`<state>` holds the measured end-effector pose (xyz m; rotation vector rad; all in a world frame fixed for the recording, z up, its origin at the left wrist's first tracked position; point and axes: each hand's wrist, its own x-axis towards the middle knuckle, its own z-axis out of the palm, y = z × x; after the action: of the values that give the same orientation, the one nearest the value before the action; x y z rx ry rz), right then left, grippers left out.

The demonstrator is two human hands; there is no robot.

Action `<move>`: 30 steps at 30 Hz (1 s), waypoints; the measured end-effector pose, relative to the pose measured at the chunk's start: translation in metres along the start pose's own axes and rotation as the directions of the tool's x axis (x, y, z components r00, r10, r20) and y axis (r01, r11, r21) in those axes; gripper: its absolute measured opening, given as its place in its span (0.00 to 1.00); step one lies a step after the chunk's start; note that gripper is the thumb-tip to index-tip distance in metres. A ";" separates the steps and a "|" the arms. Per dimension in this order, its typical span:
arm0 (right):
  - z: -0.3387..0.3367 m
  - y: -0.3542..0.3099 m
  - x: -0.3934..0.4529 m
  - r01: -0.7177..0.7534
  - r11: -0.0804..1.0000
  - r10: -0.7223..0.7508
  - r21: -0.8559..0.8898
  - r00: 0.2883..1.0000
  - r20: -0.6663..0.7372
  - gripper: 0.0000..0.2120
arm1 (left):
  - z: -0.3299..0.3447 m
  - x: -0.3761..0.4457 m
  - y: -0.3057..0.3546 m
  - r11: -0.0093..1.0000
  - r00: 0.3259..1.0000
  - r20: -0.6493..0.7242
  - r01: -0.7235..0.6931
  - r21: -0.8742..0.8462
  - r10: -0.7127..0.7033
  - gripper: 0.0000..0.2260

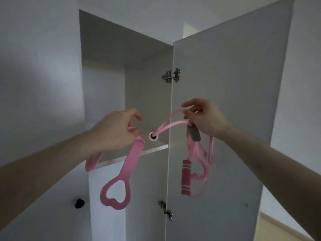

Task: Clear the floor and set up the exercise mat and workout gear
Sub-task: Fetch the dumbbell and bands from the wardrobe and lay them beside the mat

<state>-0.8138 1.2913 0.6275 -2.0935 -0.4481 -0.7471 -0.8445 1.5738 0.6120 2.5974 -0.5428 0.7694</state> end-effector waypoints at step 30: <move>-0.118 0.119 -0.152 -0.500 0.726 0.549 -0.473 0.835 -0.040 0.13 | 0.074 -0.051 0.053 0.957 0.860 0.432 -0.290 -0.023 0.271 0.13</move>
<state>-0.9038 1.1197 0.5117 -2.5450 0.3240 -0.4242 -0.8763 1.5079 0.5377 2.7730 -1.0652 0.2731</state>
